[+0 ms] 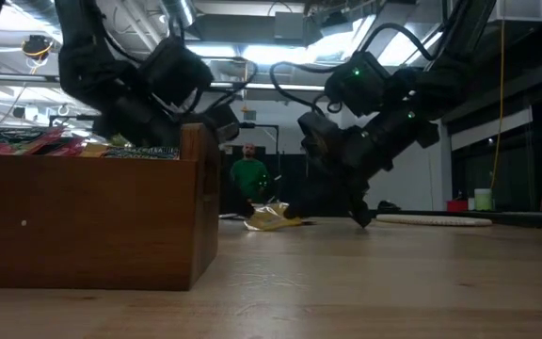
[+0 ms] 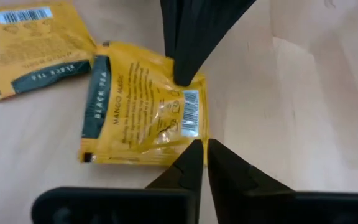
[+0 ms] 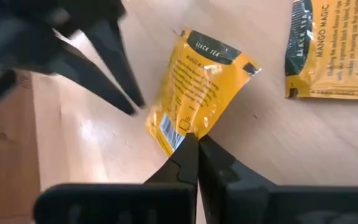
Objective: Pick & Place Tea
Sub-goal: Put the yellow tea bag into the right section of the wooden organizer
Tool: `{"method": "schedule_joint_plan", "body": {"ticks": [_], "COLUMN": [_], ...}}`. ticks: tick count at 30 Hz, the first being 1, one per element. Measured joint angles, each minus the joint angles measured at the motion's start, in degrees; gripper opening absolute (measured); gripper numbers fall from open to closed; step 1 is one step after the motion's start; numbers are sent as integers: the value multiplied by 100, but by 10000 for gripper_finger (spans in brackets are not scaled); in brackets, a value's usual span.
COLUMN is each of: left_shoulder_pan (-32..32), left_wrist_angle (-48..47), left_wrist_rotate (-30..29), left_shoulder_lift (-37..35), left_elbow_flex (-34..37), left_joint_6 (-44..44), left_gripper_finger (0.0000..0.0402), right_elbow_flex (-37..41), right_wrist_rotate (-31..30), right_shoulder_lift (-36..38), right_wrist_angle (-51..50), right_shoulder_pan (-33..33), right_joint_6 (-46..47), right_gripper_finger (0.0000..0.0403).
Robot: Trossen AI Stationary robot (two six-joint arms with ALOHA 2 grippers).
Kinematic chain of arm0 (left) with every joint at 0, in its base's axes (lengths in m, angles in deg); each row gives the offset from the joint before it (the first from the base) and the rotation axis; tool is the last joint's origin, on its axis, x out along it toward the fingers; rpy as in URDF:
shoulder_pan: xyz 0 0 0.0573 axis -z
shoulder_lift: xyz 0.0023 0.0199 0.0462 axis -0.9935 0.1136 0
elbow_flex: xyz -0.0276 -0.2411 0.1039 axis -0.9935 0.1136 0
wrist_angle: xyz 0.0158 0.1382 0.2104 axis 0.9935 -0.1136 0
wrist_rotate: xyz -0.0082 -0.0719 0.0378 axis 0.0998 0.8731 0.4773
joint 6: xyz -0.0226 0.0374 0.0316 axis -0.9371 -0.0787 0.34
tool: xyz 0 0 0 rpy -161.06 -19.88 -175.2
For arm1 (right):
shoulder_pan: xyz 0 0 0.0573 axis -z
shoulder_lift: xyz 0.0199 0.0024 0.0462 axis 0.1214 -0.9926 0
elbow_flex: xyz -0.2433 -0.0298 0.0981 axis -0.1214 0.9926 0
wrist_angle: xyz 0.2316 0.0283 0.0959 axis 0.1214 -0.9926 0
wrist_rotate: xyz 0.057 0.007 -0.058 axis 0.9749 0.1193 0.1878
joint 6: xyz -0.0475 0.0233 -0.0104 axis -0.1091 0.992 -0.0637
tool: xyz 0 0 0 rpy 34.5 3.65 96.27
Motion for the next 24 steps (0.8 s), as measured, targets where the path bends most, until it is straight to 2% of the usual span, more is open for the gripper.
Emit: {"method": "schedule_joint_plan", "body": {"ticks": [6,10,14,17,20,24], "left_shoulder_pan": [0,4,-56,-248,-474,-700], "left_wrist_angle": [-1053,-1495,-1704,-1866,-1909,-1927], "left_wrist_rotate": [-260,-888,-1458,-1243,-740,-363], "left_shoulder_lift": [-832,-1419,-1873,-2071,-2091,-2093], "left_elbow_flex": [-7,-7,-11,-13,-13,-13], "left_joint_6": [215,549,469,170,-74,-121], "left_gripper_finger": [55,82,113,139,165,194], "right_elbow_flex": [4,4,4,4,4,2], "right_wrist_rotate": [-192,-381,-522,-527,-527,-488], "right_shoulder_lift": [-4,-4,-4,-4,-4,1], "right_wrist_angle": [-107,-82,103,497,956,1310], "right_shoulder_pan": [-5,-15,-15,-15,-15,-15], "right_joint_6": [-484,-1045,-1415,-1725,-2119,-2566], "right_gripper_finger": [3,2,2,2,2,1]}}
